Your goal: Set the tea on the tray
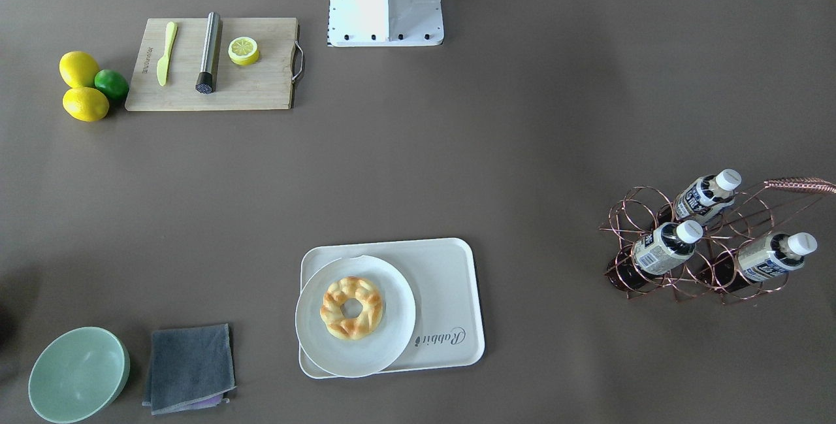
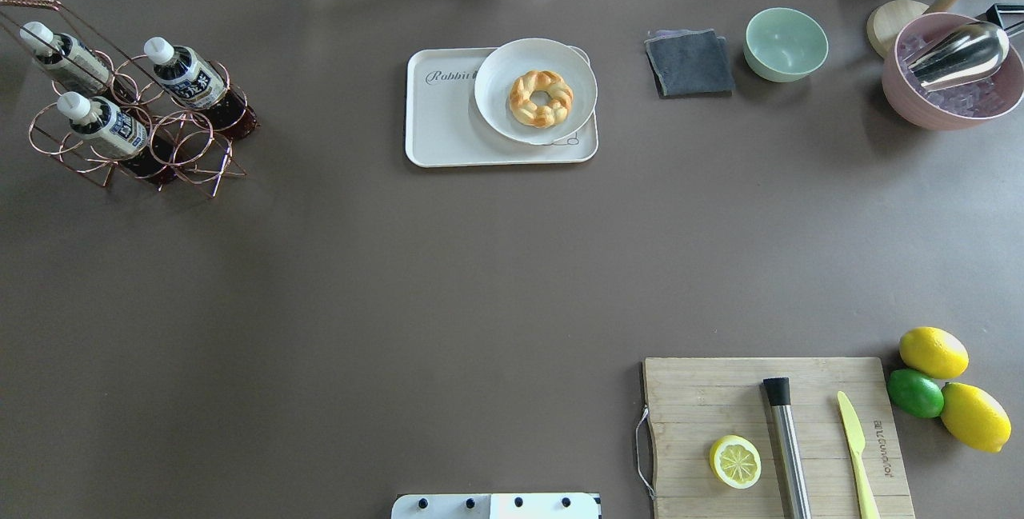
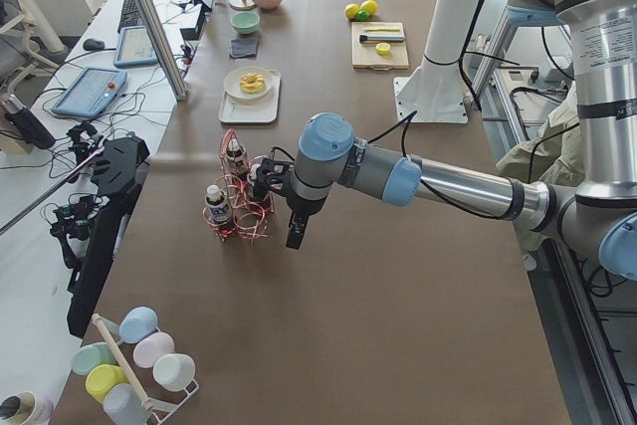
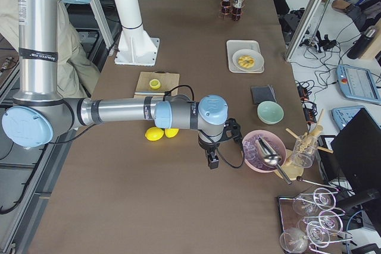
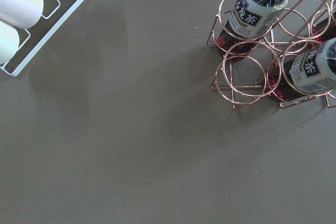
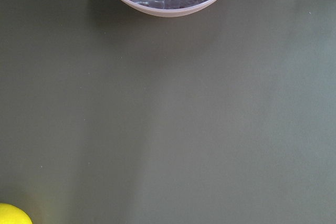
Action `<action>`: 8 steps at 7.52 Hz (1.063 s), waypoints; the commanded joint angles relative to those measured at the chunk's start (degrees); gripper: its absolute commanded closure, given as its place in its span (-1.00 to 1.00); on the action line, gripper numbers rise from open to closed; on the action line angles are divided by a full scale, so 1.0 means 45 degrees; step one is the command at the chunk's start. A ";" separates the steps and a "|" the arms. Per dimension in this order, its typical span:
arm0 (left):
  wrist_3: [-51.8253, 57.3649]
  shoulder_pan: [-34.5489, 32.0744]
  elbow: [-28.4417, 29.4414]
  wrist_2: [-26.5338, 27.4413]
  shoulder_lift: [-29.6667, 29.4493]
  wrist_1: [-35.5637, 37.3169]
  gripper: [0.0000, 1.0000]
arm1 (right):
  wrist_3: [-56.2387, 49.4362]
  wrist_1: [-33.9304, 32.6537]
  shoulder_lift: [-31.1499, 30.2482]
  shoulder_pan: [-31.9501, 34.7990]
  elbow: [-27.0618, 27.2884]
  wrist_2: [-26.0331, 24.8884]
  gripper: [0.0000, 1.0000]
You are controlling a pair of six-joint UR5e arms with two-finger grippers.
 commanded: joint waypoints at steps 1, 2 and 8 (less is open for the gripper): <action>-0.0027 -0.0068 -0.0060 0.0004 -0.0081 -0.0010 -0.95 | -0.0133 0.0002 0.0002 0.0000 -0.0083 -0.0014 -1.00; -0.0027 -0.0108 -0.0157 -0.0015 -0.0062 -0.0011 -0.94 | -0.0153 0.0002 -0.0056 0.0000 -0.0065 -0.0014 -1.00; -0.2903 0.0512 -0.0198 0.0004 -0.1869 -0.0030 -0.95 | 0.0042 -0.0018 -0.0135 0.0000 0.0013 0.0084 -1.00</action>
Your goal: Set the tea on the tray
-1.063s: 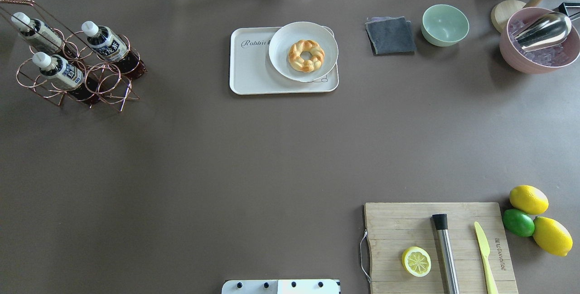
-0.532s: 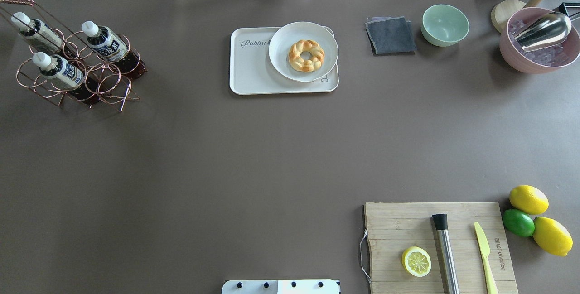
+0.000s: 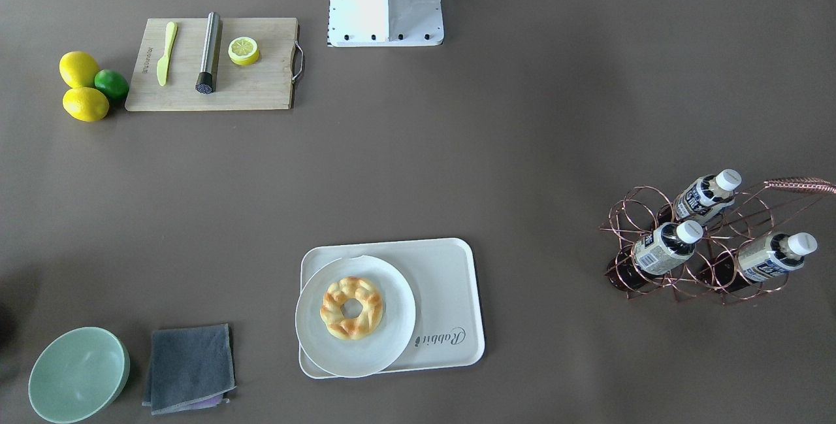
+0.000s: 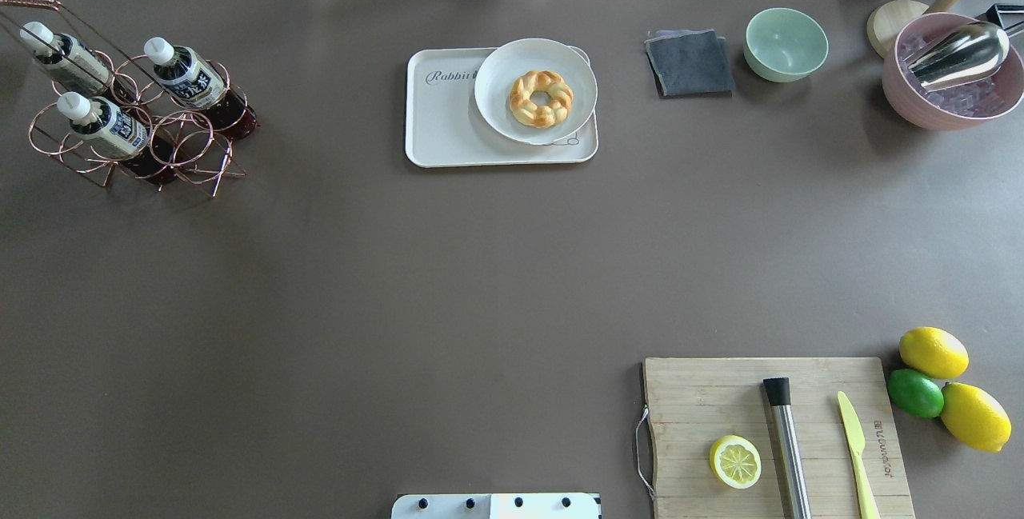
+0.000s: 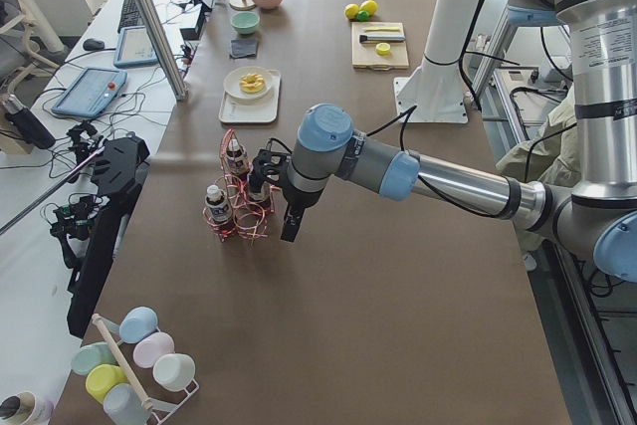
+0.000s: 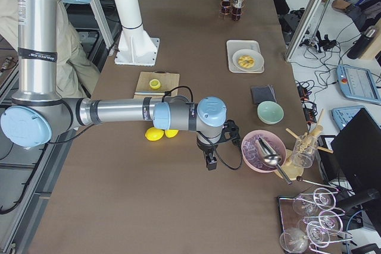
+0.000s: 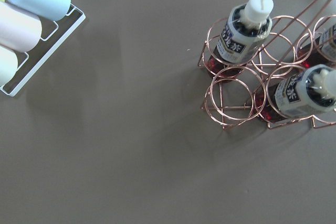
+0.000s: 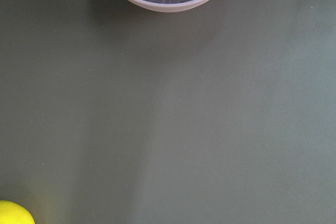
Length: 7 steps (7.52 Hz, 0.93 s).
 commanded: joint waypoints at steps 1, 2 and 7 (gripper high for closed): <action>-0.2546 0.0672 0.0006 0.0367 -0.1954 -0.0010 -0.94 | -0.0004 -0.0001 0.0037 0.0000 -0.0043 0.0018 -1.00; -0.2764 0.0828 -0.0052 0.0486 -0.2426 -0.0242 -0.94 | -0.0004 0.0018 0.0076 0.0000 -0.0005 0.0018 -1.00; -0.7228 0.5433 0.0492 0.5108 -0.3324 -0.2998 -0.94 | -0.0043 0.0018 0.0037 -0.0019 -0.0025 0.0076 -1.00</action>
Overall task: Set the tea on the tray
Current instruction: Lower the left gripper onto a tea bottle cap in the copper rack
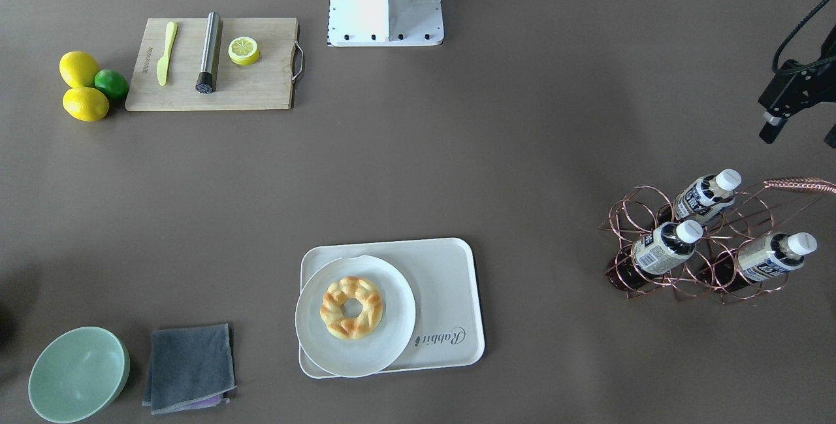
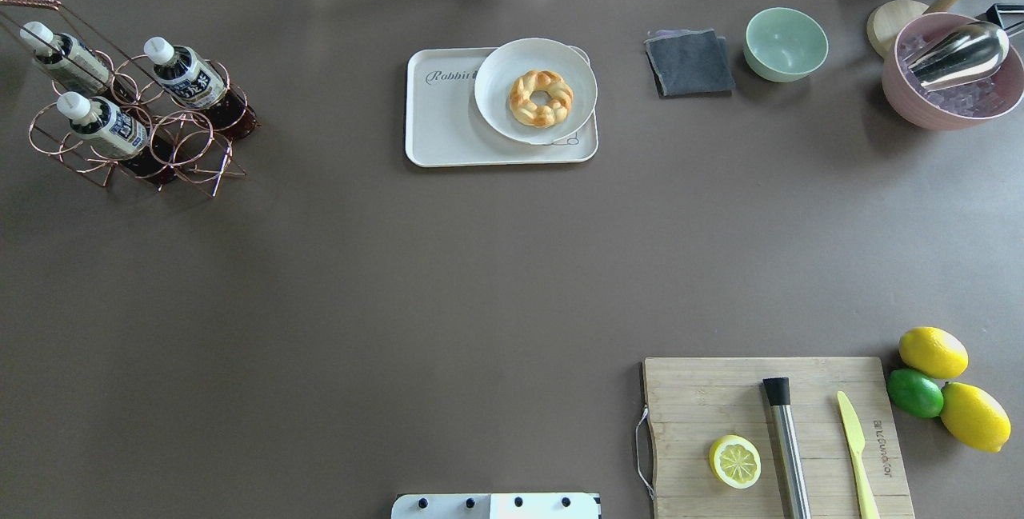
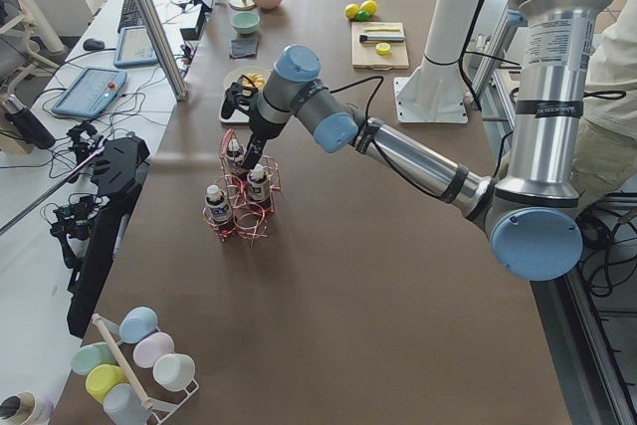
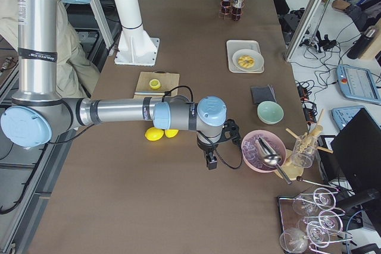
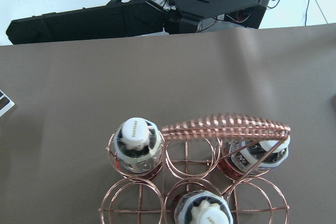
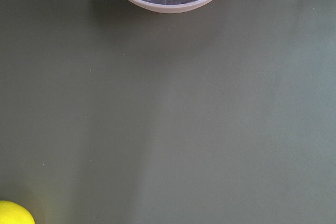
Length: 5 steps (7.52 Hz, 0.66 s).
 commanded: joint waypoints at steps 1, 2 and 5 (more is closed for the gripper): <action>-0.1465 0.1841 0.0541 0.2123 -0.0708 -0.0191 -0.93 | -0.0092 -0.0001 0.0036 -0.0018 -0.0043 0.0001 -1.00; -0.1406 0.1903 0.0833 0.2109 -0.0728 -0.0462 -0.93 | -0.0132 -0.0001 -0.0003 -0.0018 -0.0044 -0.0019 -1.00; -0.1091 0.1943 0.1927 0.2011 0.0226 -0.3287 -0.93 | -0.0132 0.0018 -0.0003 -0.0018 0.0073 -0.0019 -1.00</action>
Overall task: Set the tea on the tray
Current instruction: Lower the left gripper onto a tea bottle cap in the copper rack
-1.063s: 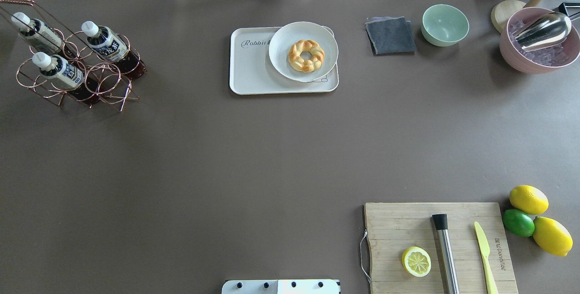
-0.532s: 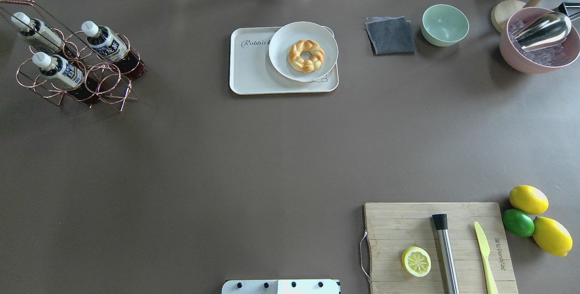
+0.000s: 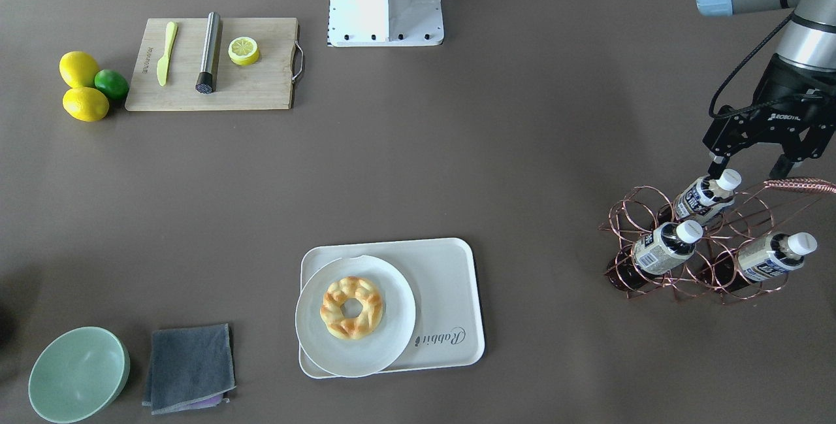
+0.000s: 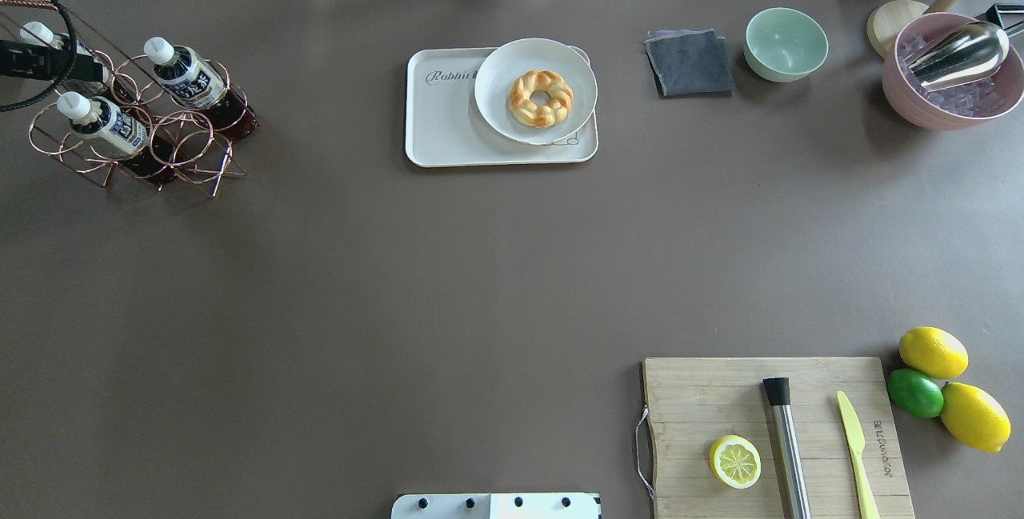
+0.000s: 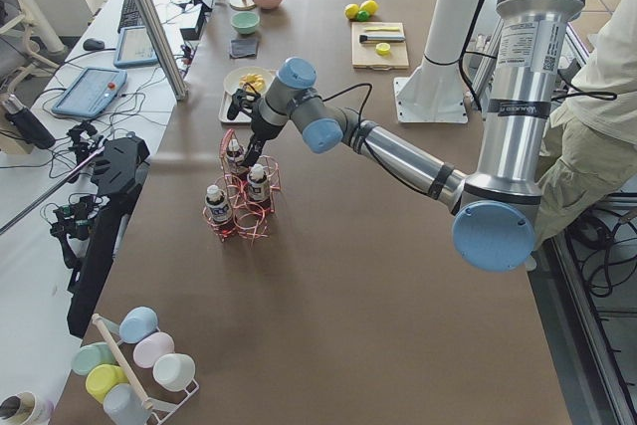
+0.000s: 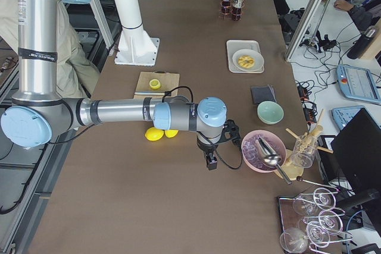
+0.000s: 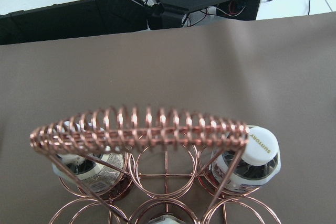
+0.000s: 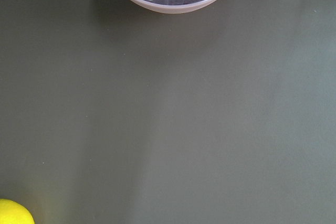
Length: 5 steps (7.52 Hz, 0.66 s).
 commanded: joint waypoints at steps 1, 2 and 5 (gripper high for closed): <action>-0.0496 0.0226 0.0648 0.0045 0.0537 -0.1682 -0.93 | -0.0006 0.0010 -0.0003 -0.0001 0.0056 0.0017 -1.00; -0.0596 0.0537 0.0667 0.0123 0.0537 -0.1683 -0.93 | 0.0013 0.0010 -0.0003 -0.0001 0.0075 -0.0002 -1.00; -0.0616 0.0658 0.0687 0.0182 0.0557 -0.1664 -0.78 | 0.0169 0.0010 0.0056 -0.0020 0.0075 0.0017 -1.00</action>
